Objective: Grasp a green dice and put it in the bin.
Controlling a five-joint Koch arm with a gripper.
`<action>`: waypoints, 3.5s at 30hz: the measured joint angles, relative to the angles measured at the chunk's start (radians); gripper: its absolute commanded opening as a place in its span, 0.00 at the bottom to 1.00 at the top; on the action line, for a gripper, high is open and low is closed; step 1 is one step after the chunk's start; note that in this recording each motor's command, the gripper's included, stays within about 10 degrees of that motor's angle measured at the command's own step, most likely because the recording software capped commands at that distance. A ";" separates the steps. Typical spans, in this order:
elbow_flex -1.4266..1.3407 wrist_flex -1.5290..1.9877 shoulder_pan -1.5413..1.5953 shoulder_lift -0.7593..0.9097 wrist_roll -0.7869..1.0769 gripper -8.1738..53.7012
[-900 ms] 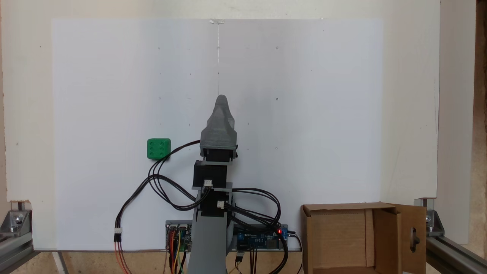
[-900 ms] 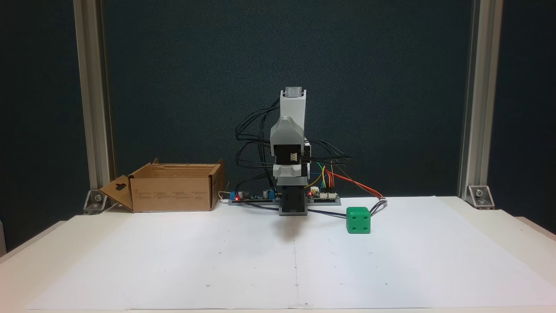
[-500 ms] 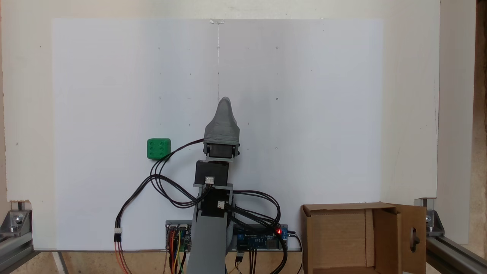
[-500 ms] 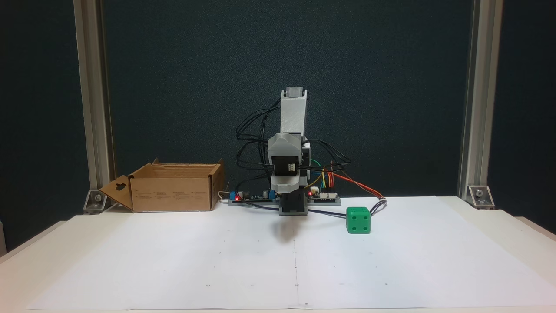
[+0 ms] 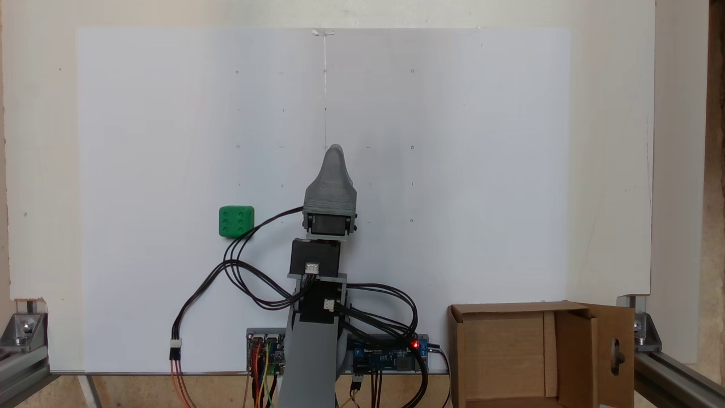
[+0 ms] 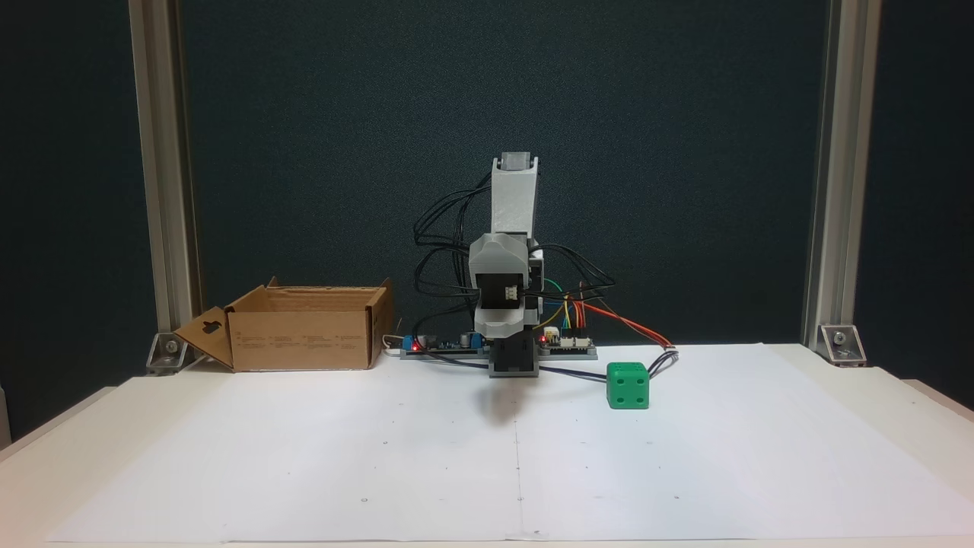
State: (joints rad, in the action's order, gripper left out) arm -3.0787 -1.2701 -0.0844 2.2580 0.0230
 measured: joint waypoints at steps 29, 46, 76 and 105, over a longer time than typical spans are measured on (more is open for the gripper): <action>0.026 0.107 0.008 0.000 0.002 0.84; 0.652 1.342 0.071 0.000 -0.071 0.84; 1.244 2.531 0.426 -0.044 -0.396 0.85; 1.325 2.468 0.798 -0.282 -0.520 0.84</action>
State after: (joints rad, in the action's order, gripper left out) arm -1.7533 1.1980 0.7133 1.9758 -0.4970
